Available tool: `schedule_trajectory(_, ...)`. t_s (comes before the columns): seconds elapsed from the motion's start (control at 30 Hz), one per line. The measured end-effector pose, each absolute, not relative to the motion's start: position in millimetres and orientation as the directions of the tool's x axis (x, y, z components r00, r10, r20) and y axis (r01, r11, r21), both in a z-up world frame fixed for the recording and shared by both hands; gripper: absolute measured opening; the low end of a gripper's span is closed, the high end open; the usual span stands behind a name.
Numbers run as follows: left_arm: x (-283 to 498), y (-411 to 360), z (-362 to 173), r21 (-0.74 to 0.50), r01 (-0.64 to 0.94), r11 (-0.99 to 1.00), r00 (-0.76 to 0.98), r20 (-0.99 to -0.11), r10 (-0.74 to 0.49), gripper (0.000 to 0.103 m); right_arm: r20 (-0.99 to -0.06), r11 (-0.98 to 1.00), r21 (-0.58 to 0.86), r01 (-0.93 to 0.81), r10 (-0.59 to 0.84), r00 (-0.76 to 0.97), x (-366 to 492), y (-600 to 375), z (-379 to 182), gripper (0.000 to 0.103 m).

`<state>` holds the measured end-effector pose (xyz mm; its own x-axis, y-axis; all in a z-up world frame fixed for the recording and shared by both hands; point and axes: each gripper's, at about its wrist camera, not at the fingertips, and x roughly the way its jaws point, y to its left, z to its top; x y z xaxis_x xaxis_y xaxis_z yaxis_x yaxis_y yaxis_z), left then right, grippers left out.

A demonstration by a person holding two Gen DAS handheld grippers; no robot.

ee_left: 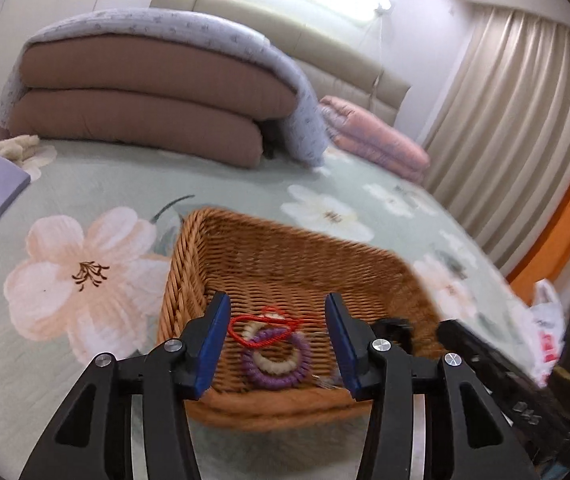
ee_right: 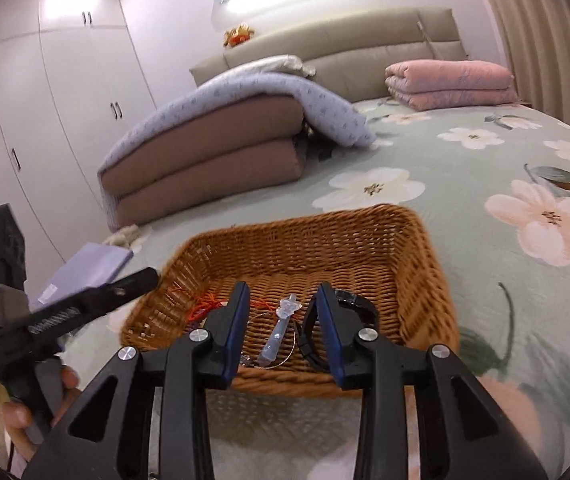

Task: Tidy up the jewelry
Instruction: 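Carry both items into the wicker basket and open both grippers, then grasp the clear bead bracelet with the left gripper while the right gripper grasps a small silver earring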

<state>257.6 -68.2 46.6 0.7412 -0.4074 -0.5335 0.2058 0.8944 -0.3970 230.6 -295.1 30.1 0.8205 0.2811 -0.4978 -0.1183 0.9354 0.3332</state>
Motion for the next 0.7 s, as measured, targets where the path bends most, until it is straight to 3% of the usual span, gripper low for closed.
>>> schedule_trajectory(0.3, 131, -15, 98, -0.334, 0.291, 0.897, 0.802, -0.426, -0.419, 0.050, -0.394, 0.943, 0.286, -0.169, 0.276, 0.877, 136, -268, 57, 0.037)
schedule_trajectory(0.47, 83, 13, 94, -0.329, 0.292, 0.898, 0.790, -0.446, -0.420, 0.051, -0.415, 0.929, 0.289, -0.231, 0.339, 0.844, 98, -239, 51, 0.037)
schedule_trajectory(0.7, 63, 40, 45, -0.382, 0.272, 0.883, 0.744, -0.498, -0.445, 0.051, -0.490, 0.918, 0.273, -0.287, 0.390, 0.780, 76, -212, 23, 0.038)
